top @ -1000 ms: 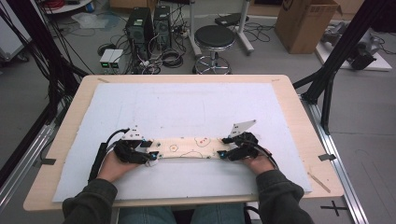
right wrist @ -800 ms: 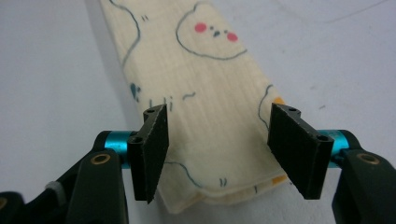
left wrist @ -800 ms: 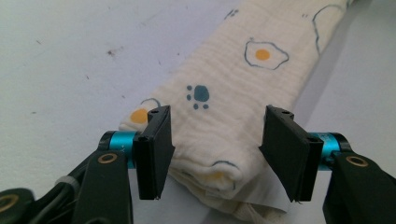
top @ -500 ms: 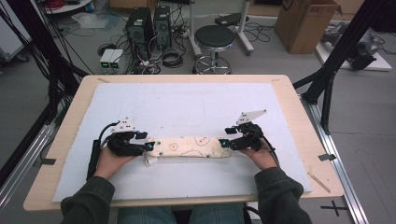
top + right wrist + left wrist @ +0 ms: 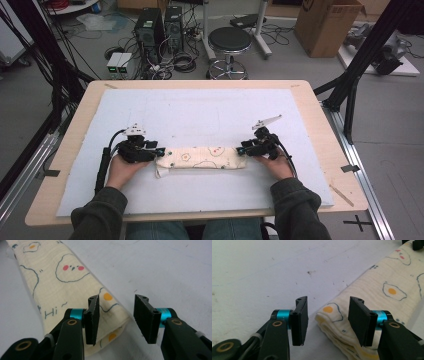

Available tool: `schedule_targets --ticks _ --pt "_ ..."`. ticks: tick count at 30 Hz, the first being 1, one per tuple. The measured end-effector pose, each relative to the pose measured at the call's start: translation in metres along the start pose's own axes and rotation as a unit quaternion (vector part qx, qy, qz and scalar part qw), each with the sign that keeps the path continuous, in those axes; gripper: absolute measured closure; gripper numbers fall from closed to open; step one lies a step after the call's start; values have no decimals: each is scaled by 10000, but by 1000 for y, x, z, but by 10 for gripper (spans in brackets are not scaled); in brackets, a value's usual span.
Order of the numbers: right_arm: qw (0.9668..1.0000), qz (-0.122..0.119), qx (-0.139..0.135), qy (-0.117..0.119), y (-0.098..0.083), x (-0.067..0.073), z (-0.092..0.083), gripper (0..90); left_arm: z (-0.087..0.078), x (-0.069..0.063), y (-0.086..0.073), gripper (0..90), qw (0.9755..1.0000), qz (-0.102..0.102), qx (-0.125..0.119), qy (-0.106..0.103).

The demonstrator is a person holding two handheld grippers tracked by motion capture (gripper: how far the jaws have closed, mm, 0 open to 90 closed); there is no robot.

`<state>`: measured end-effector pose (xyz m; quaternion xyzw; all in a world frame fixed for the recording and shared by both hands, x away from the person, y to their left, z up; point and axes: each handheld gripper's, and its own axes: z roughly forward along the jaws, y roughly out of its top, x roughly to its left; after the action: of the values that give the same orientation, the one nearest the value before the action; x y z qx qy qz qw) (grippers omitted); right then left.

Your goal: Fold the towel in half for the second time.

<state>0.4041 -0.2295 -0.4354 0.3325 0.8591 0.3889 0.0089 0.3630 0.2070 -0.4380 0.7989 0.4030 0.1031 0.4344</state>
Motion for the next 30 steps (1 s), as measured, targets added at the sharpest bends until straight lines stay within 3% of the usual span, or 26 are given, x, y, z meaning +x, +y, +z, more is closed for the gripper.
schedule_targets --ticks 4,8,17,30 --pt "10000 -12 80 30 0 1 3 632 2 1 -1 543 9999 -57 138 -79" --pt "9999 -34 109 85 -1 2 4 679 4 0 -2 613 9995 77 257 -145" --pt "9997 -126 146 173 0 5 4 772 4 -4 -1 781 9993 223 246 -158" --pt "9990 -439 87 -17 4 11 -3 816 -2 -8 10 815 9993 370 74 14"
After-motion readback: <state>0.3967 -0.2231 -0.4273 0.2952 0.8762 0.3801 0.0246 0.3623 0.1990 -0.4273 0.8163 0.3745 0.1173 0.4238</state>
